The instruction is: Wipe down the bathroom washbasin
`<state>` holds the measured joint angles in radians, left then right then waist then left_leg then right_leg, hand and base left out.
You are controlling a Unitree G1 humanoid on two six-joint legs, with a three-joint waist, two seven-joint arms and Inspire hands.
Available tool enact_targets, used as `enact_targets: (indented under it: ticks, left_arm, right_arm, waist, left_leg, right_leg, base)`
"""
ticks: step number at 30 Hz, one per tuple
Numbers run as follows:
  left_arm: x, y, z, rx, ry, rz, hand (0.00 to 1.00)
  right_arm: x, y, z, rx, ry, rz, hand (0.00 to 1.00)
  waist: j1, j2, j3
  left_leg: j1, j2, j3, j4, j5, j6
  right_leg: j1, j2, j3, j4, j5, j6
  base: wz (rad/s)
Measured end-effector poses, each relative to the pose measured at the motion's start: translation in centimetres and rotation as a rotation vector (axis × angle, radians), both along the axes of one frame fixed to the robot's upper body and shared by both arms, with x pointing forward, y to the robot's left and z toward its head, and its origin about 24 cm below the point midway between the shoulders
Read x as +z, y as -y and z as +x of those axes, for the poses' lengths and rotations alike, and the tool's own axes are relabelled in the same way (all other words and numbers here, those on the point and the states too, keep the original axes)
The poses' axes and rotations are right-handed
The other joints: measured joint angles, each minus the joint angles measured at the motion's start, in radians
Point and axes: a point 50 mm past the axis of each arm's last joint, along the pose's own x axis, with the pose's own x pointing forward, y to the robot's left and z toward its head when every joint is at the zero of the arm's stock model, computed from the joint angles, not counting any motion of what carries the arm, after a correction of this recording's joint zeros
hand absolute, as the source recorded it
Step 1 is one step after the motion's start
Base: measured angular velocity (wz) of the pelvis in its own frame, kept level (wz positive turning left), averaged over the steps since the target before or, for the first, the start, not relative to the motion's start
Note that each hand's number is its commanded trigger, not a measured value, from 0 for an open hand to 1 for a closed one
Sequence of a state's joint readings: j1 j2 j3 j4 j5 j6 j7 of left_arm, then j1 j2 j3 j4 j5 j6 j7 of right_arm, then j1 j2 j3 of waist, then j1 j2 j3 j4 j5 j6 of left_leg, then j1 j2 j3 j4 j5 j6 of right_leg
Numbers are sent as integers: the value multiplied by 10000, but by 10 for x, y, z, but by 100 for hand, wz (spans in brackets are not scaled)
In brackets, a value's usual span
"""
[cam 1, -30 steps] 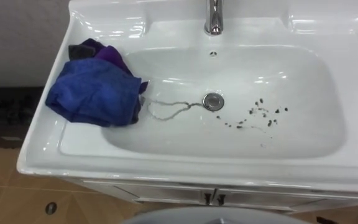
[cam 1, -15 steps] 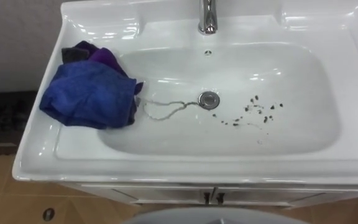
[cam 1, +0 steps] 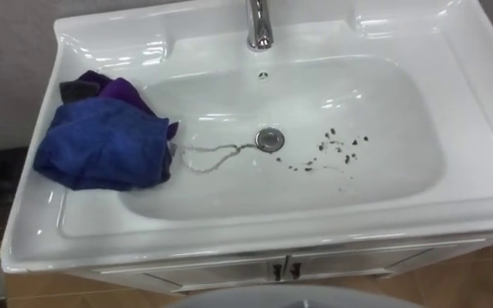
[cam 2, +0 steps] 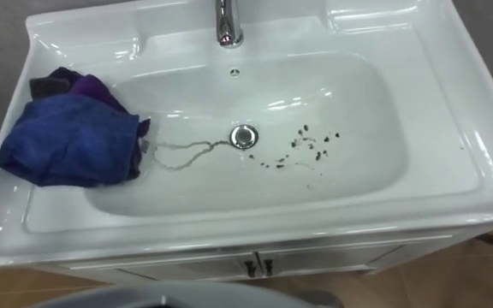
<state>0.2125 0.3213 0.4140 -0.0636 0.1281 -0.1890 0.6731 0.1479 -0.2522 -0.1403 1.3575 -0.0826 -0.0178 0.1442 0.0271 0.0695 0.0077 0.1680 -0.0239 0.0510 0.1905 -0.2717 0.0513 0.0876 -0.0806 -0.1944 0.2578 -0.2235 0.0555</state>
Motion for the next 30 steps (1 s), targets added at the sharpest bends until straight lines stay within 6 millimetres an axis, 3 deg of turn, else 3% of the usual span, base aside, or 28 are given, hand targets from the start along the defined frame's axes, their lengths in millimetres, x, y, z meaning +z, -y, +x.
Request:
enact_targets:
  ticks: [8,22,30]
  left_arm:
    - [-8,18,13,-1413,-769,18,0]
    - [-2,40,21,-2528,-530,130,0]
    - [-22,74,30,-3927,-1422,-2,0]
  right_arm:
    - [-1,-2,1,-26,-174,157,0]
    - [-4,-10,-1,-75,-443,356,0]
    - [-4,-10,7,247,-535,230,0]
  waist:
    - [-324,-225,-7]
    - [-655,-191,41]
    - [-760,-343,12]
  left_leg:
    - [23,40,33,-1,0,0]
    - [162,123,46,-86,1,-3]
    - [182,135,303,-83,2,-4]
  right_leg:
    - [65,45,51,-20,22,-32]
    - [175,148,29,-208,60,-83]
    - [180,162,239,-177,90,-85]
  base:
    - [-2]
    - [-1]
    - [-6]
